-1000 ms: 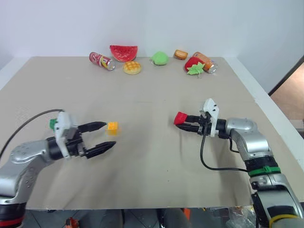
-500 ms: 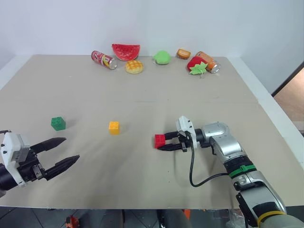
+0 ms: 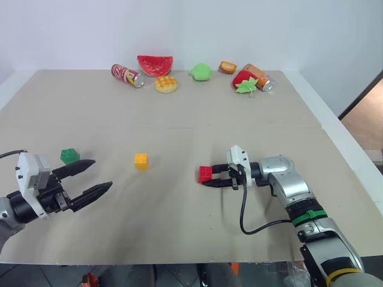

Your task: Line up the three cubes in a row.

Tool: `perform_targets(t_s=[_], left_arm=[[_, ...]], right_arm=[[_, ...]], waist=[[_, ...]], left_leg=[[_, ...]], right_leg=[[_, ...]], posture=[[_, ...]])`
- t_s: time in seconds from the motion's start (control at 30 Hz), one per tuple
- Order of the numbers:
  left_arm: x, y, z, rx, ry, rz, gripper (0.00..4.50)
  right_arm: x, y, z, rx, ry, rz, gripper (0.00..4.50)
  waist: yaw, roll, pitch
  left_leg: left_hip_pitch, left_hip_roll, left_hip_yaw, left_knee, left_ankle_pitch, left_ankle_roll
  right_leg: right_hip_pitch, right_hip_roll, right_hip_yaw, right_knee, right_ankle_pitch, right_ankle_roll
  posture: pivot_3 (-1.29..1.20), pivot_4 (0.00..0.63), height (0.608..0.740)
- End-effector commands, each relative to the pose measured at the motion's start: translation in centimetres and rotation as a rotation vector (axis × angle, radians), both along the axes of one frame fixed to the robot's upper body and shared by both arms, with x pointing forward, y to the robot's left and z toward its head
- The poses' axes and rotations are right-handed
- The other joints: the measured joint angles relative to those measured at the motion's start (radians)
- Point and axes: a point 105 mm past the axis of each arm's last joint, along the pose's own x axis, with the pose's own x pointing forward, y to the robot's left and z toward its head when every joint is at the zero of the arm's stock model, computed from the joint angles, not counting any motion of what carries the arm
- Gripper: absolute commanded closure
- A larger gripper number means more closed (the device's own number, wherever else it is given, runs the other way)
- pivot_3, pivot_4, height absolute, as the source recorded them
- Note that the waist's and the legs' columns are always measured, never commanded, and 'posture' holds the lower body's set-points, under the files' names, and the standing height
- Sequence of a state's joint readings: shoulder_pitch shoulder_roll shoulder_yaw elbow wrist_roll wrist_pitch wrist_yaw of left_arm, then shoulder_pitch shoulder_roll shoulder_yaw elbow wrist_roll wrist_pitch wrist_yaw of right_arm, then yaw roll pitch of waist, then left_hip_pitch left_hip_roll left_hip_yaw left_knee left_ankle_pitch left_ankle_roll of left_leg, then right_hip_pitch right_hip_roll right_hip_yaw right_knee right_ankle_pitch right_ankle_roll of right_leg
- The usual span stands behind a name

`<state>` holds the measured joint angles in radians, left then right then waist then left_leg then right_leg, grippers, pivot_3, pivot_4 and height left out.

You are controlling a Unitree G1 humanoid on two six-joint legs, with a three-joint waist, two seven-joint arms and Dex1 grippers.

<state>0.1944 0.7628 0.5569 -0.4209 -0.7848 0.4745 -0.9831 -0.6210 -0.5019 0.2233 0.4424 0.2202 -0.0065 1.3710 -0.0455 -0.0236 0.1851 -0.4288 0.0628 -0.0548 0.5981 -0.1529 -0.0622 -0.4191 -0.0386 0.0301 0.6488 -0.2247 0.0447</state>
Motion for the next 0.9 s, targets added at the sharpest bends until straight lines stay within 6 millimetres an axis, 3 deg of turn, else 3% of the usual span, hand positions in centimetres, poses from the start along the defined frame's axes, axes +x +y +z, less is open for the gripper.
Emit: perform_targets(t_s=[0.03, 0.43, 0.5, 0.7, 0.9], left_arm=[[-0.1, 0.1, 0.6, 0.007, -0.012, 0.002, 0.0], [-1.2, 0.2, 0.2, 0.006, 0.002, 0.037, 0.0], [-1.4, 0.3, 0.1, 0.008, 0.004, 0.044, 0.0], [-1.2, 0.8, 0.3, 0.004, -0.009, 0.079, 0.0], [-0.4, 2.7, 0.4, -0.149, -0.002, 0.221, 0.0]], right_arm=[[-0.3, 0.5, 0.4, 0.01, -0.018, 0.04, 3.28], [0.3, 1.2, -0.8, -0.024, -0.002, 0.053, 3.28], [1.2, 1.0, -1.1, -0.032, -0.006, 0.002, 2.23], [1.5, 0.5, -0.7, -0.048, -0.014, 0.006, 0.17], [0.3, -1.8, 2.0, -0.062, -0.006, 0.066, 0.17]], waist=[[0.0, 0.0, 0.0], [0.0, 0.0, 0.0], [-0.002, 0.0, 0.0], [-0.002, -0.001, 0.0], [0.002, 0.0, 0.0]], left_leg=[[0.0, 0.0, 0.0, 0.0, 0.0, 0.0], [0.0, 0.0, 0.0, 0.0, 0.0, 0.0], [0.001, 0.0, 0.0, 0.0, 0.0, 0.0], [0.005, 0.0, 0.0, 0.002, 0.001, -0.001], [0.005, 0.0, 0.0, 0.004, 0.002, -0.003]], right_leg=[[0.0, 0.0, 0.0, 0.0, 0.0, 0.0], [0.0, 0.0, 0.0, 0.0, 0.0, 0.0], [0.001, 0.0, 0.0, 0.0, 0.0, 0.0], [0.003, 0.0, 0.0, 0.0, 0.004, -0.004], [0.001, -0.001, 0.0, 0.0, 0.005, -0.005]], posture=[[0.0, 0.15, 0.74], [0.0, 0.15, 0.74], [0.0, 0.15, 0.74], [0.0, 0.15, 0.74], [0.0, 0.15, 0.74]])
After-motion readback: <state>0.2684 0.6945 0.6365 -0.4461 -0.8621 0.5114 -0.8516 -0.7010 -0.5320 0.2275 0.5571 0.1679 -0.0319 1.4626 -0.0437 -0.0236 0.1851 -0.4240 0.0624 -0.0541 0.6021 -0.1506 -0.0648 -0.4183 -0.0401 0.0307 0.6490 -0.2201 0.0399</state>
